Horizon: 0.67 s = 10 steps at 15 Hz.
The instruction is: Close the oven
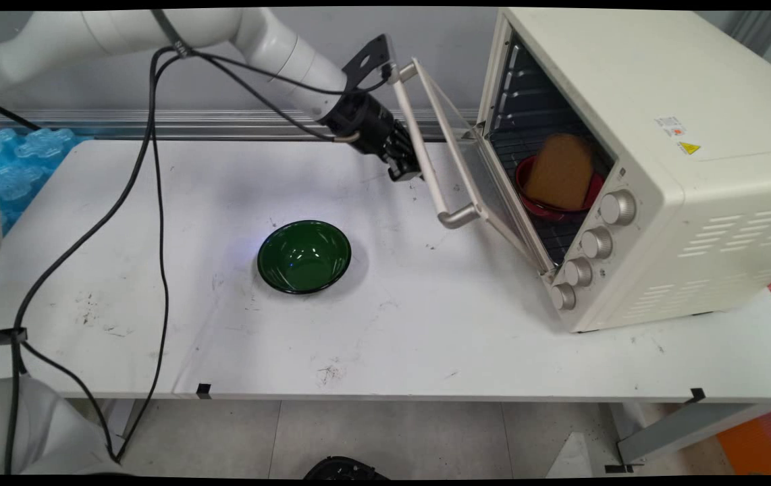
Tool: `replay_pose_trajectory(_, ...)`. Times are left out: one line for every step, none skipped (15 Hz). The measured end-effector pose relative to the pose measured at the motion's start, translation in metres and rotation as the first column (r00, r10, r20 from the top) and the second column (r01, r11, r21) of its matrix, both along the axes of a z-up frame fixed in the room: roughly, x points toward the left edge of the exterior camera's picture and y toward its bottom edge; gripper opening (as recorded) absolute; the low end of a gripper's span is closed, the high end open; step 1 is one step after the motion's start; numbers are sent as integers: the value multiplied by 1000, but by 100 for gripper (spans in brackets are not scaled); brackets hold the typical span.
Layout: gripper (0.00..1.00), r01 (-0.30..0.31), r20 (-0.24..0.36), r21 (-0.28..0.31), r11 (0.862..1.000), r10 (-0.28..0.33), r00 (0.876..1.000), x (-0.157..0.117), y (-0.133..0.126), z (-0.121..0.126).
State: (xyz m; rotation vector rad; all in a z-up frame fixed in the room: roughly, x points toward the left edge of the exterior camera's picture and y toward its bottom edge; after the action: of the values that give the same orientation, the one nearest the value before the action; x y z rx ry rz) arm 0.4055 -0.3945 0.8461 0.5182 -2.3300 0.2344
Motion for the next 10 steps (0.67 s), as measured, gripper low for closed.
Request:
replay_pose_trajectory(0, -2, 4, -3, 1000, 2, 1000, -3, -2, 4)
replay_pose_trajectory(0, -4, 7, -7, 1000, 4, 1000, -6, -4, 8)
replay_pose_trajectory(0, -6, 8, -11, 1000, 6, 1000, -9, -6, 12)
replay_pose_trajectory(0, -7, 9, -14, 1000, 7, 1000, -13, -8, 15)
replay_pose_trajectory(0, -8, 9, -18, 1000, 9, 1000, -16, -10, 19)
replay_pose_trajectory(0, -10, 10, -20, 1000, 10, 1000, -19, -11, 22)
replay_pose_trajectory(0, -11, 11, -21, 1000, 11, 1000, -20, -12, 24)
replay_pose_trajectory(0, -12, 14, -24, 1000, 12, 1000, -22, -13, 27)
replay_pose_trajectory(0, -13, 17, -26, 1000, 13, 1000, -23, -14, 31)
replay_pose_trajectory(0, -14, 22, -27, 1000, 14, 1000, -23, -15, 33)
